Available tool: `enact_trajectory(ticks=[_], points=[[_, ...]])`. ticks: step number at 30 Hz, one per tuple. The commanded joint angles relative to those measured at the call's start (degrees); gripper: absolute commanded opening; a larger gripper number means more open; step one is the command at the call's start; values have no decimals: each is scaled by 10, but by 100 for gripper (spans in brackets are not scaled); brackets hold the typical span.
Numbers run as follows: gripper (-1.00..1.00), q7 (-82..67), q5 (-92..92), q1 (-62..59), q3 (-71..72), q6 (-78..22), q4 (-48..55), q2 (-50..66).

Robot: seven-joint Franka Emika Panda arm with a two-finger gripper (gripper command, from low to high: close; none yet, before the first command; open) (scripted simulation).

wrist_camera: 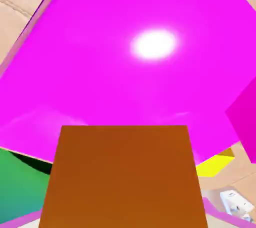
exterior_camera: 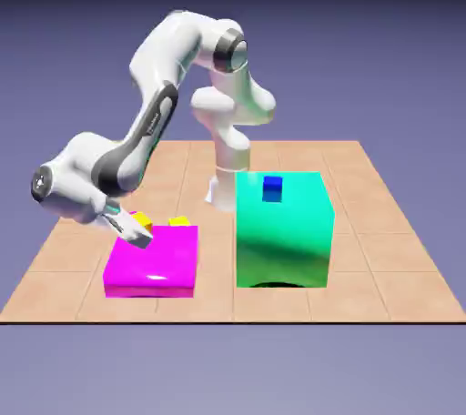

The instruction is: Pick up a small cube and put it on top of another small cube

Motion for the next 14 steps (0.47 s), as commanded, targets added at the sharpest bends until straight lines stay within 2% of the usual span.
enact_trajectory(ticks=[1,6,10,11,14], points=[[-100,3,14,-10,-20,5,-21,-15],[-100,17,71,-50,-97,23,-102,-74],[-100,-5,103,-32,-78,108,-180,-61],[100,-5,103,-32,-78,108,-180,-61],[100,7,86,-41,-88,62,-138,-68]])
